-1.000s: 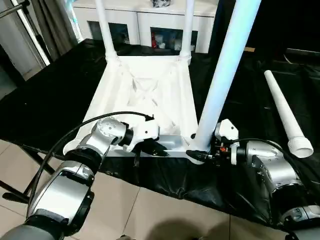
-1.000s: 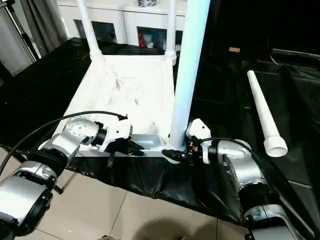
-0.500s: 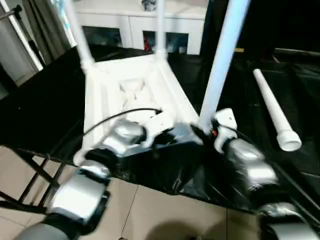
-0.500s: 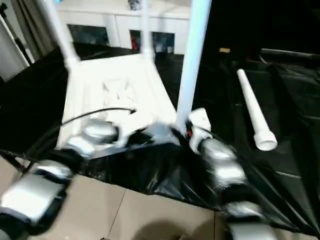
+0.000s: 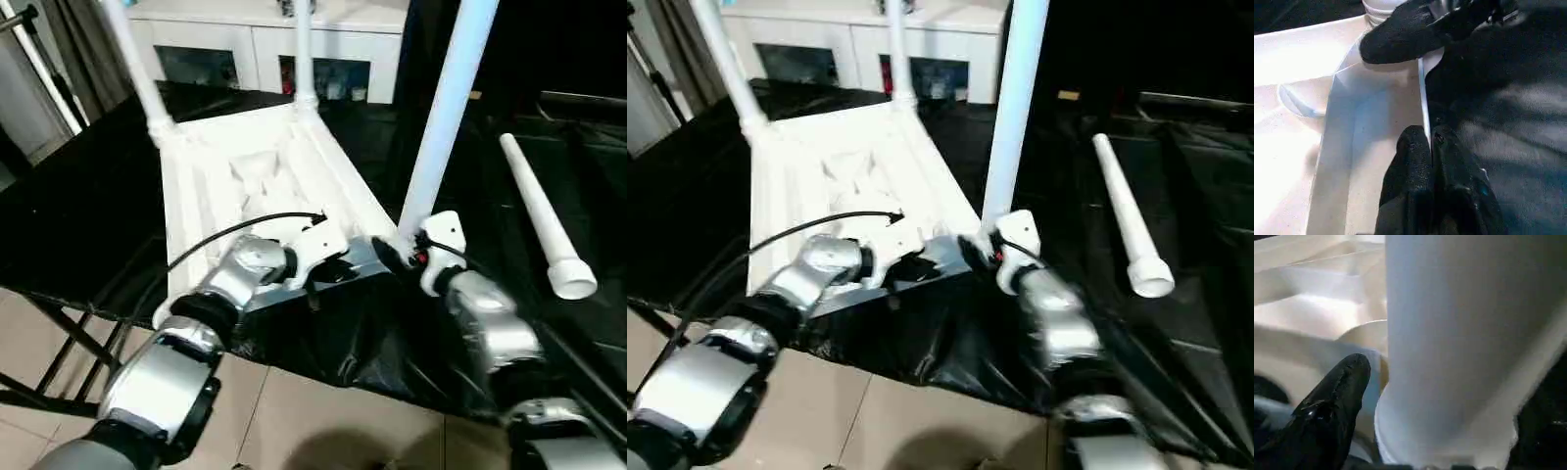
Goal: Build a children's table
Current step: Rotate leg to tighten
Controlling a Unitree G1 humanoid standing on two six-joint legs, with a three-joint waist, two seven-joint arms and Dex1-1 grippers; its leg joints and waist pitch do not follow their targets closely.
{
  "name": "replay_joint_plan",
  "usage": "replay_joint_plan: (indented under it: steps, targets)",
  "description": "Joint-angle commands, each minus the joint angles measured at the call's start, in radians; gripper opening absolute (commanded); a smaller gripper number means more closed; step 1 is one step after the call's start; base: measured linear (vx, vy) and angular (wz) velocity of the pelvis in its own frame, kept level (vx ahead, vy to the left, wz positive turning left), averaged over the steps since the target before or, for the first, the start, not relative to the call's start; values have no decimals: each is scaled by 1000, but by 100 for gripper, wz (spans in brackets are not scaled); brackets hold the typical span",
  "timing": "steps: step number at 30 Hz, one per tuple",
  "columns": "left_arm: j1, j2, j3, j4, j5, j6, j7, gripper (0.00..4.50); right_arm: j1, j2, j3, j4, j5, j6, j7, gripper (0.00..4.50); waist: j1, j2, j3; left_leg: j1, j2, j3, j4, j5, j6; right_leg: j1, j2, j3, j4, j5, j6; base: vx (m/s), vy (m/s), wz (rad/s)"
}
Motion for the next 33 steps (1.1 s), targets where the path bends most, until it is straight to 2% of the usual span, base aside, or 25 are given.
replay_joint_plan:
  steps: [1,2,3,4,7,9,15,22,26,28,31,33]
  targets:
    - [14,9,-21,-24,2,-45,-73,0,20,-20,42,-38,19,-19,114,390,3,-13,-77,2,16,2,-60,-174,142,63,-46,36,-53,-120,-271,0,0,0]
    - [17,23,-17,-24,-9,-50,-115,0,29,-46,44,-62,40,-6,194,390,11,-14,-76,3,19,4,-58,-169,156,64,-46,37,-49,-100,-276,0,0,0]
    - [17,23,-17,-24,-9,-50,-115,0,29,-46,44,-62,40,-6,194,390,13,-13,-76,4,20,4,-58,-169,158,63,-46,37,-49,-100,-278,0,0,0]
    - [17,42,-16,-19,-14,-61,-151,0,42,-85,58,-95,64,13,303,390,18,-13,-76,6,20,5,-58,-175,157,62,-46,37,-49,-106,-280,0,0,0]
    - [15,55,-14,-13,-16,-67,-175,0,52,-123,80,-121,77,31,400,390,29,-14,-74,10,23,6,-60,-197,145,61,-46,39,-52,-138,-275,0,0,0]
    - [13,70,-16,-14,-22,-76,-210,0,55,-148,95,-131,84,43,463,390,31,-17,-72,8,21,6,-61,-202,138,62,-48,39,-54,-158,-270,0,0,0]
    - [6,109,-27,-12,-27,-96,-302,0,39,-176,122,-124,87,61,563,337,32,-17,-72,8,21,5,-63,-202,121,61,-48,39,-55,-184,-264,0,0,0]
    - [1,124,-32,-5,-19,-106,-331,0,38,-168,130,-141,99,79,582,284,33,-13,-75,8,22,4,-61,-184,118,62,-48,39,-50,-146,-273,0,0,0]
    - [0,116,-23,-3,-20,-95,-304,0,53,-147,117,-148,107,81,550,278,33,-12,-76,8,21,4,-60,-179,118,63,-48,39,-48,-134,-275,0,0,0]
    - [-4,95,-11,1,-16,-70,-228,0,59,-112,87,-127,94,65,450,274,33,-12,-74,9,22,4,-62,-190,111,61,-48,39,-51,-152,-271,0,0,0]
    - [-15,66,-7,10,3,-36,-110,0,55,-69,56,-85,59,47,288,274,24,-12,-67,14,19,4,-67,-240,73,54,-49,38,-66,-278,-239,0,0,0]
    - [-23,17,9,14,4,9,3,0,50,-19,27,-46,25,38,106,274,16,-13,-64,16,16,2,-70,-264,50,53,-49,38,-74,-347,-215,0,0,0]
